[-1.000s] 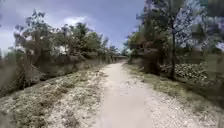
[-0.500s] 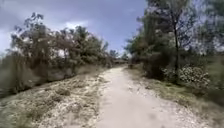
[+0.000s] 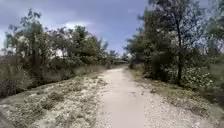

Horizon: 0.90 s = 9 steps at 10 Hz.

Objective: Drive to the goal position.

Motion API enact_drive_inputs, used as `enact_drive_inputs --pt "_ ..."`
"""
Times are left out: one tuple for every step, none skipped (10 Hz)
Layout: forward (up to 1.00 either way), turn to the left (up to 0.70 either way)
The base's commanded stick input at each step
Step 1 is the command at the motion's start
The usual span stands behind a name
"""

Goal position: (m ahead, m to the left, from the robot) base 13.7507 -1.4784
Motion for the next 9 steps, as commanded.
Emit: enact_drive_inputs --pt "0.5 0.0" --pt "0.5 0.0" --pt "0.5 0.0" --pt "0.5 0.0" --pt "0.5 0.0" --pt "0.5 0.0" --pt "0.5 0.0" --pt "0.5 0.0" --pt "0.5 0.0"
